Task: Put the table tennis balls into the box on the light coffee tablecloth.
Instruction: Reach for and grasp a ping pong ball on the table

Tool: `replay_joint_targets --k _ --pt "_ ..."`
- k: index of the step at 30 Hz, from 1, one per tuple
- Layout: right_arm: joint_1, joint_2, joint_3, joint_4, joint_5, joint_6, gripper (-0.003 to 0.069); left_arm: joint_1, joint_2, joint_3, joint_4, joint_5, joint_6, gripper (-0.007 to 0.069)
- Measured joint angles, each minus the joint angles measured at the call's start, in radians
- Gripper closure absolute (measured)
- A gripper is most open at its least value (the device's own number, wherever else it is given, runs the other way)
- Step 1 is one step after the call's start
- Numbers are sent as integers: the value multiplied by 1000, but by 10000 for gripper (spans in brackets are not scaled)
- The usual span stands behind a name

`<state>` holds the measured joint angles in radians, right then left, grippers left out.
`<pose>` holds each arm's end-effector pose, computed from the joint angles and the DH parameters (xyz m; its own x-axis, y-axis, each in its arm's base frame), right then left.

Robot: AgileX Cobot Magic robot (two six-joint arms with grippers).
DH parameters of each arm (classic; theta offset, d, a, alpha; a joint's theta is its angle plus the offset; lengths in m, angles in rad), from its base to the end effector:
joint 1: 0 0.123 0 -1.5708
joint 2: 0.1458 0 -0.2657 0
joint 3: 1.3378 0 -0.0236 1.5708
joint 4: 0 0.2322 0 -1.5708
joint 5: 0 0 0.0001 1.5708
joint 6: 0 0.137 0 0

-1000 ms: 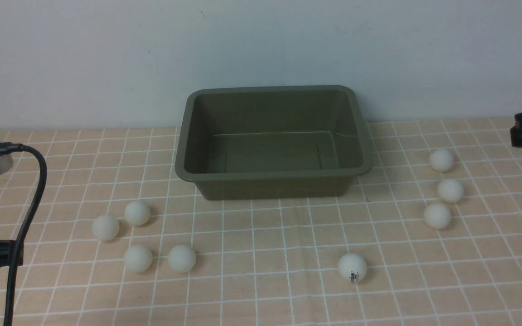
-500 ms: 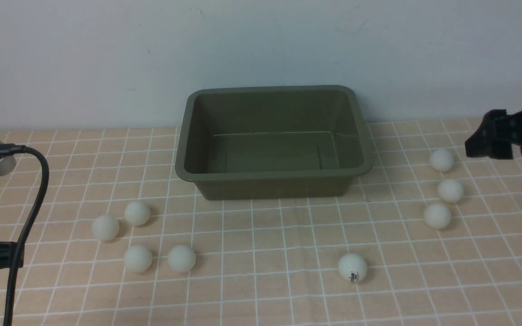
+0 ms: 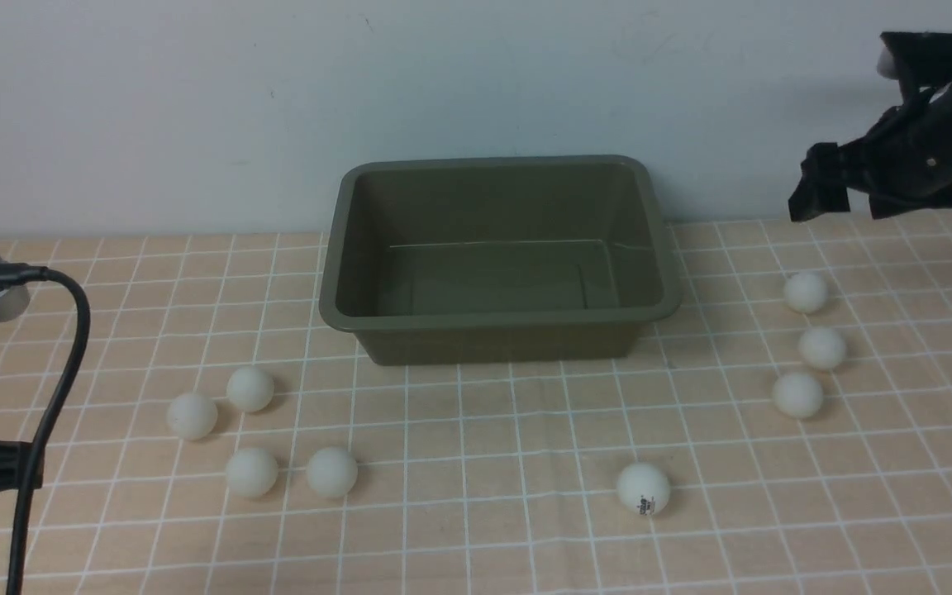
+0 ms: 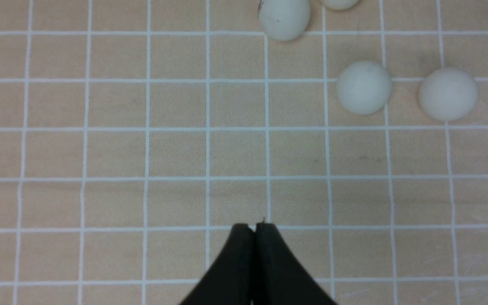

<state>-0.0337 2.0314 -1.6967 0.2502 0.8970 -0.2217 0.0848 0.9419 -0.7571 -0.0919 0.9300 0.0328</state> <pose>0.4404 0.0117 0.1858 -0.8985 -0.0321 -0.4378 -0.1069 0.9833 0.1474 0.1809 0.0053 0.2423 -0.8507 -0.0946 -0.5171 -0.0654 0.9951 -0.0744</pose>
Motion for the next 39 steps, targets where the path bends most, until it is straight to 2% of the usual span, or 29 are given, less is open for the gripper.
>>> replay_joint_targets --k 9,32,35,39 --pt "0 174 -181 -50 133 39 41 -1 0 0 0 0 1 693" --pt "0 279 -195 -55 135 39 89 -1 49 -1 -2 -8 4 693" --pt "0 288 -196 -55 133 39 127 -1 49 -1 -2 -8 7 693" --pt "0 298 -196 -49 132 41 246 -1 49 -1 -3 -8 7 693"
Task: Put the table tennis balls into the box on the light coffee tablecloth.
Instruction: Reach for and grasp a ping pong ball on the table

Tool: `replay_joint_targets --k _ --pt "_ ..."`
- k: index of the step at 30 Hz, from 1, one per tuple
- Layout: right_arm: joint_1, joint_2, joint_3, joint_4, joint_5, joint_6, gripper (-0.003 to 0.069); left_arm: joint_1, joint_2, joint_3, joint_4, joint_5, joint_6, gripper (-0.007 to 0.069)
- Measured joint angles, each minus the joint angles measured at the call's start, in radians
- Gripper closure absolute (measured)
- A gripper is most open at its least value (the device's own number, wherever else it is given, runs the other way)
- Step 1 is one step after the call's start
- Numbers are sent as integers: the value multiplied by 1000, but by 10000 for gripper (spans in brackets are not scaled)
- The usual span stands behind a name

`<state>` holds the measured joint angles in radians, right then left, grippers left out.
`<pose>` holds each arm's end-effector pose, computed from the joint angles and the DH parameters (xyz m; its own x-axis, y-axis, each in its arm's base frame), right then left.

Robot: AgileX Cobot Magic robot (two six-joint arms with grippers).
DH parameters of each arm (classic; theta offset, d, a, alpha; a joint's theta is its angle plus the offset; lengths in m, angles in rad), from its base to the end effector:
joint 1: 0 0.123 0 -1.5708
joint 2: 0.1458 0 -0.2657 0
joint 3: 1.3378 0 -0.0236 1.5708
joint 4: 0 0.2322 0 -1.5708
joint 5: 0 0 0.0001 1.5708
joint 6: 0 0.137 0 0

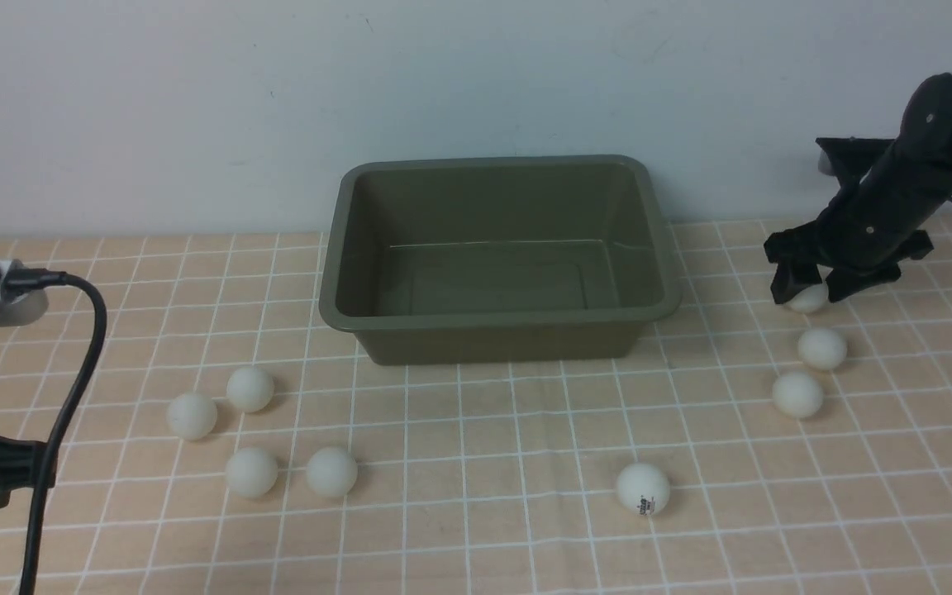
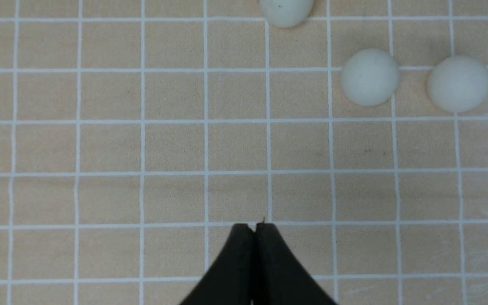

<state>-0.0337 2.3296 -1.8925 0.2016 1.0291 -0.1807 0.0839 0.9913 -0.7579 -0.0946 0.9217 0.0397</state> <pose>0.4625 0.0079 0.0975 -0.9765 -0.0416 -0.2117 -0.0751 0.9854 0.1525 0.1877 0.0054 0.2340 -0.8711 -0.0909 -0.4826 -0.0626 0.9953 -0.0744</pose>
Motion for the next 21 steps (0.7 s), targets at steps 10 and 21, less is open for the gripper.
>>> replay_joint_targets --k 10,21 --pt "0 3 -114 45 100 0 294 0 0 0 -2 0 0 693" --pt "1 3 -362 450 204 -9 294 0 0 0 -2 0 0 693"
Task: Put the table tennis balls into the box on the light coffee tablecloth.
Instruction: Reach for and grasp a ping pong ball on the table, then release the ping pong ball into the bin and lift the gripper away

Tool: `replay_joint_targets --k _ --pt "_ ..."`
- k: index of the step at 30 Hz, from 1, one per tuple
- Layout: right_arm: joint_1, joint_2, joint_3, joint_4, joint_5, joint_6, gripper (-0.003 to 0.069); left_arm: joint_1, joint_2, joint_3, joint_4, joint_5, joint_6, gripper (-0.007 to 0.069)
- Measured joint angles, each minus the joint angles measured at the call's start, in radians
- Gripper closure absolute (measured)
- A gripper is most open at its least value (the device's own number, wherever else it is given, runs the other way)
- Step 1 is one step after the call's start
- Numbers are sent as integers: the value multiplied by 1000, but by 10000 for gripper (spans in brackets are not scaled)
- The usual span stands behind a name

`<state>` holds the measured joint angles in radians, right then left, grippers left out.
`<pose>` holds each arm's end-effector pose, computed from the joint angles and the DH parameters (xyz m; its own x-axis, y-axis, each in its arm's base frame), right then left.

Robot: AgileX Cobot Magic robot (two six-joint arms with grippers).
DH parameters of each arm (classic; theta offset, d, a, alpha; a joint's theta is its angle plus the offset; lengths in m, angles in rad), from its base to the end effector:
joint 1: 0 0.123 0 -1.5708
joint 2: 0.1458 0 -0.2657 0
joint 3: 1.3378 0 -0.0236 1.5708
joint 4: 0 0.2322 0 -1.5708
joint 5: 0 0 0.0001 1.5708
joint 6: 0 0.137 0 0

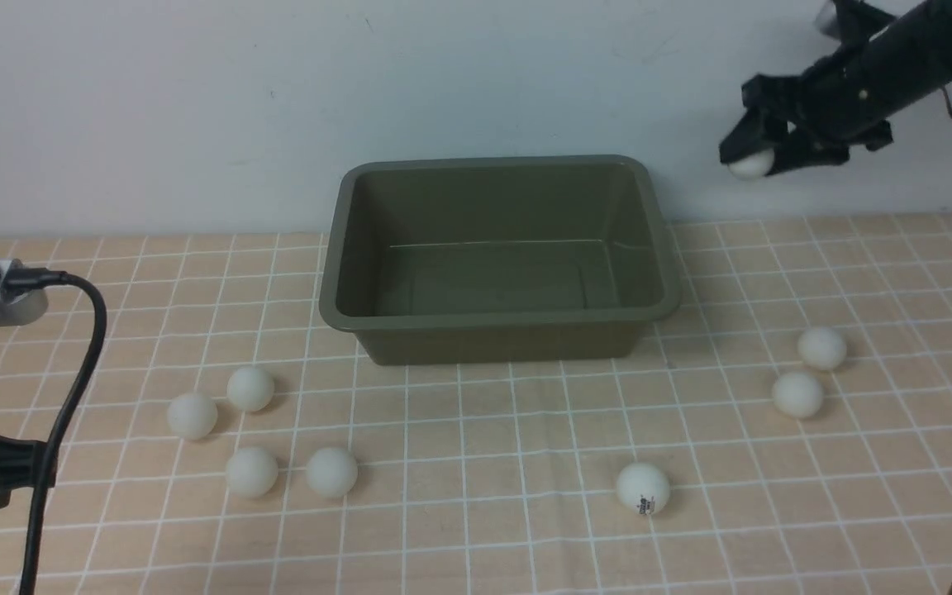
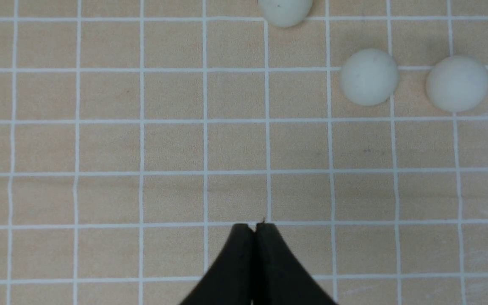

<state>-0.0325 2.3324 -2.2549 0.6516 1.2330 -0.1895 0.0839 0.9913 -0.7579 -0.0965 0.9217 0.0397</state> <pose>0.4899 0.0625 0.2101 -0.9209 0.0776 -0.3820 -0.1563 0.8243 0.5442 0.1877 0.0052 0.2340 -0.8710 -0.0920 -0.4826 -0.0629 0.9951 -0.0762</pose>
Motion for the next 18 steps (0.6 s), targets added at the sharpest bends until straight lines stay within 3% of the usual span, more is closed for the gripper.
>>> replay_joint_targets --k 4,9,14,15,18 --pt "45 2 -4 168 1 -65 294 0 0 0 -1 0 0 693" --pt "158 14 -7 166 0 -107 294 0 0 0 -3 0 0 693" --pt "291 42 -8 26 3 -115 294 0 0 0 -3 0 1 693" --pt "332 50 -8 -83 0 -99 294 0 0 0 -3 0 1 693" --pt "376 58 -8 -220 -15 -58 294 0 0 0 -3 0 1 693"
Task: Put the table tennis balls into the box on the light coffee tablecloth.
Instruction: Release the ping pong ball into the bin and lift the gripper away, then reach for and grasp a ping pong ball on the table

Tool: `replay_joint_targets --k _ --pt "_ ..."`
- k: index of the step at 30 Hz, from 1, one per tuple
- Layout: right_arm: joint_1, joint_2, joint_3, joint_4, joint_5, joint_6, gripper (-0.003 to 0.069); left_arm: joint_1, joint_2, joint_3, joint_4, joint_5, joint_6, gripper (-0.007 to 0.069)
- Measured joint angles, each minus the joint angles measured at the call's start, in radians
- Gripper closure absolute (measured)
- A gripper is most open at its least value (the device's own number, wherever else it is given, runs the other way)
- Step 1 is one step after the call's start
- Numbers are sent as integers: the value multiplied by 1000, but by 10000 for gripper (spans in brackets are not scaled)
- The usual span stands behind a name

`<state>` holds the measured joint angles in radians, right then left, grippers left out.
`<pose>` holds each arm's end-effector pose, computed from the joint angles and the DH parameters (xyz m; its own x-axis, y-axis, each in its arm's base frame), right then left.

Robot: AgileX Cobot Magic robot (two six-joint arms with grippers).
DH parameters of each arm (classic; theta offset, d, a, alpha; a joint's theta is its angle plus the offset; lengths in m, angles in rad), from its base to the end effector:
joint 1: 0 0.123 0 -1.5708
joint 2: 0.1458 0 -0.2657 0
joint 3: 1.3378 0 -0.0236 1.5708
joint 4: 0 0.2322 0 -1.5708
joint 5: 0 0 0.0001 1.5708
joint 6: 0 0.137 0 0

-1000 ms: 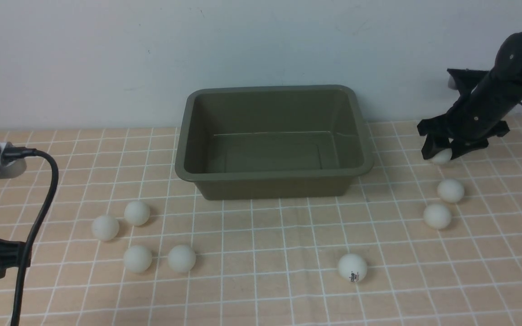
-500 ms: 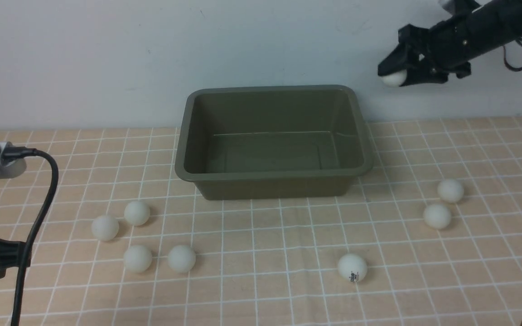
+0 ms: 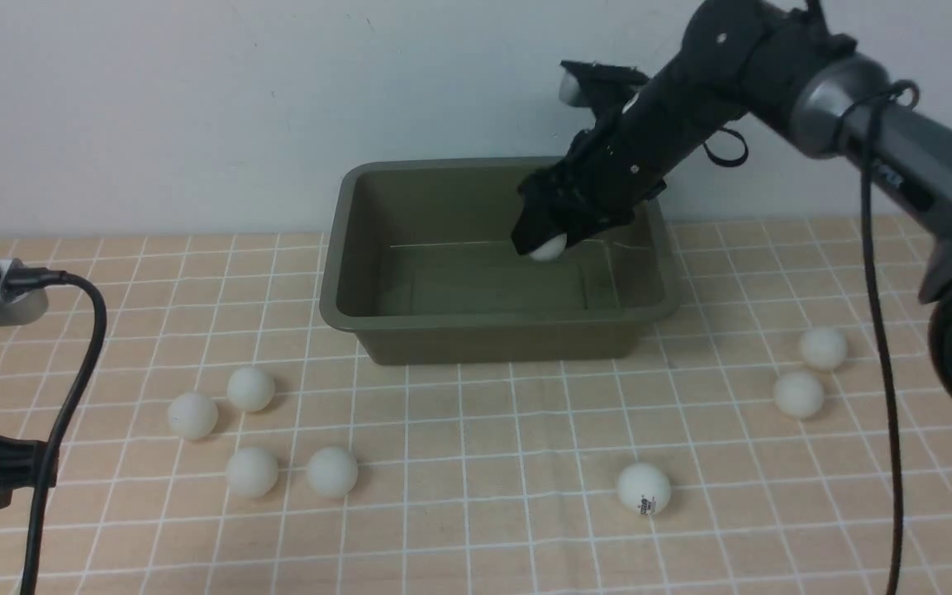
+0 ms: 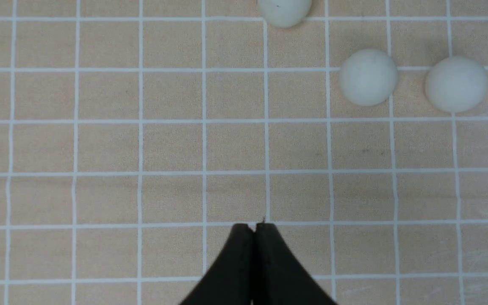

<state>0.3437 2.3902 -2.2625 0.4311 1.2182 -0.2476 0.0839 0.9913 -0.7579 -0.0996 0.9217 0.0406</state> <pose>0.4469 0.2170 0.1698 -0.8436 -0.3898 -0.3694 -0.5126 0.7896 0.3373 0.1878 0.0049 0.2341 -0.8709 -0.0930 -0.4826 -0.0625 0.9949 -0.0789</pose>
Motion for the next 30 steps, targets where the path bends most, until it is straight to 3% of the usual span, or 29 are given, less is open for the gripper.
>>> replay_joint_targets --k 3,6,11,18,24,30 --pt "36 8 0 -138 -21 50 294 0 0 0 0 0 0 693" --pt "52 19 0 -192 -23 64 294 0 0 0 -1 0 0 693" --pt "54 38 0 -194 -22 65 265 0 0 0 -1 0 0 693" --pt "54 39 -24 -175 -11 65 157 0 0 0 -1 1 0 693" --pt "51 -7 -62 -187 25 67 149 0 0 0 -1 2 6 693" --pt "-13 -207 -46 -316 32 125 149 0 0 0 -1 6 14 693"
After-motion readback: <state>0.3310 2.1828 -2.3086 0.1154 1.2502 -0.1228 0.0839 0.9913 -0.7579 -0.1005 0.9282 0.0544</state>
